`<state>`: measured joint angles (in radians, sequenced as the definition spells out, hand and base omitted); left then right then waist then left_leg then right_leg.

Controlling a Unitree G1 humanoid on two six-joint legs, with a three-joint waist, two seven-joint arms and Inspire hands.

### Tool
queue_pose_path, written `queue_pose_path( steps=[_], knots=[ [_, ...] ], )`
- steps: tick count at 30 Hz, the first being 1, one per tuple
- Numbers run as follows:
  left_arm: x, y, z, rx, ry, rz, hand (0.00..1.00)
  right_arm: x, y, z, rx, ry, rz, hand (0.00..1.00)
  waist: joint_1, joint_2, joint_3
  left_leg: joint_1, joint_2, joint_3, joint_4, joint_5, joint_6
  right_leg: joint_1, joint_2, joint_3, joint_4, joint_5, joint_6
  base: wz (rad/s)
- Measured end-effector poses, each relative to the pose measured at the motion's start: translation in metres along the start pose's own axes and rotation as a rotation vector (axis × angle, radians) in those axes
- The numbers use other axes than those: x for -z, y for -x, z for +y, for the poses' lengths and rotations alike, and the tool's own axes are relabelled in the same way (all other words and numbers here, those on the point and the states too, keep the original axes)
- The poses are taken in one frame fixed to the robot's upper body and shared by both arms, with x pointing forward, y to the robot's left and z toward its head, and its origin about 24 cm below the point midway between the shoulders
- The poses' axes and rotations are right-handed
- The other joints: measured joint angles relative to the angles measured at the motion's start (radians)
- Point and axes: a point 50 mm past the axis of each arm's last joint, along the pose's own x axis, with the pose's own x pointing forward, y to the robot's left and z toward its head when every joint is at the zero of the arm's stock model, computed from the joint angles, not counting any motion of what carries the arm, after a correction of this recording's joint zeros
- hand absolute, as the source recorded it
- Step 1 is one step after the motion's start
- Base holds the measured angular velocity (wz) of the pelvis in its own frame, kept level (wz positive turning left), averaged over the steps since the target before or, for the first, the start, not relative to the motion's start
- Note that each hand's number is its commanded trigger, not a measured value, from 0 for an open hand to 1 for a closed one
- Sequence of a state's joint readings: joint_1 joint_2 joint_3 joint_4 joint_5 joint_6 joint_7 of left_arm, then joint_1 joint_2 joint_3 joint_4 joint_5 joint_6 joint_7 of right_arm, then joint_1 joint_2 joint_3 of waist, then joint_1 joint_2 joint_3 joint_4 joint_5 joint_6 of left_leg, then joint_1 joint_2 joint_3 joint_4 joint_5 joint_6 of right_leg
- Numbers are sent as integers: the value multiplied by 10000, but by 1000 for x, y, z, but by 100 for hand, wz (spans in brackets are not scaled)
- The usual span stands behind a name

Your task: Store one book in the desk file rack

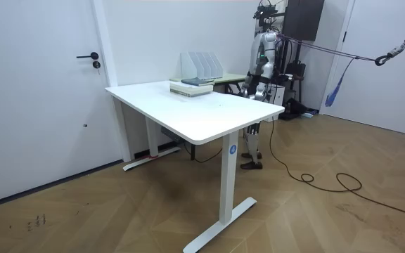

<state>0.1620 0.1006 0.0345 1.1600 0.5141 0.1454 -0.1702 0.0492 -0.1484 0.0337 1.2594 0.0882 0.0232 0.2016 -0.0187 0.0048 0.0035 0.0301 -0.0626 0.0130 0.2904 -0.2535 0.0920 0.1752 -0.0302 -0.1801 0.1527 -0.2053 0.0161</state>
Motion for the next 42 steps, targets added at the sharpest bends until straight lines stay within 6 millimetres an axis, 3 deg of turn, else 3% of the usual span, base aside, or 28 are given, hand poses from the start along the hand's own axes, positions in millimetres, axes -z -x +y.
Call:
queue_pose_path(
  steps=[29,37,42],
  knots=[
    [1,0,3,-121,-3,-74,0,0,0,0,22,305,50,0,234,-138,8,75,-1,13,11,1,-1,23,2,30,7,1,-1,0],
    [-16,2,13,-817,-797,-789,0,-2,-1,1,207,440,-150,0,173,-203,39,-17,-18,-64,20,3,-2,18,1,-3,8,1,-1,2],
    [-40,8,30,-1796,-2107,-1648,0,-8,-2,4,204,598,-443,0,-78,-358,150,-62,-29,-130,17,8,-6,-46,2,-17,-13,1,-1,3]
  ],
)
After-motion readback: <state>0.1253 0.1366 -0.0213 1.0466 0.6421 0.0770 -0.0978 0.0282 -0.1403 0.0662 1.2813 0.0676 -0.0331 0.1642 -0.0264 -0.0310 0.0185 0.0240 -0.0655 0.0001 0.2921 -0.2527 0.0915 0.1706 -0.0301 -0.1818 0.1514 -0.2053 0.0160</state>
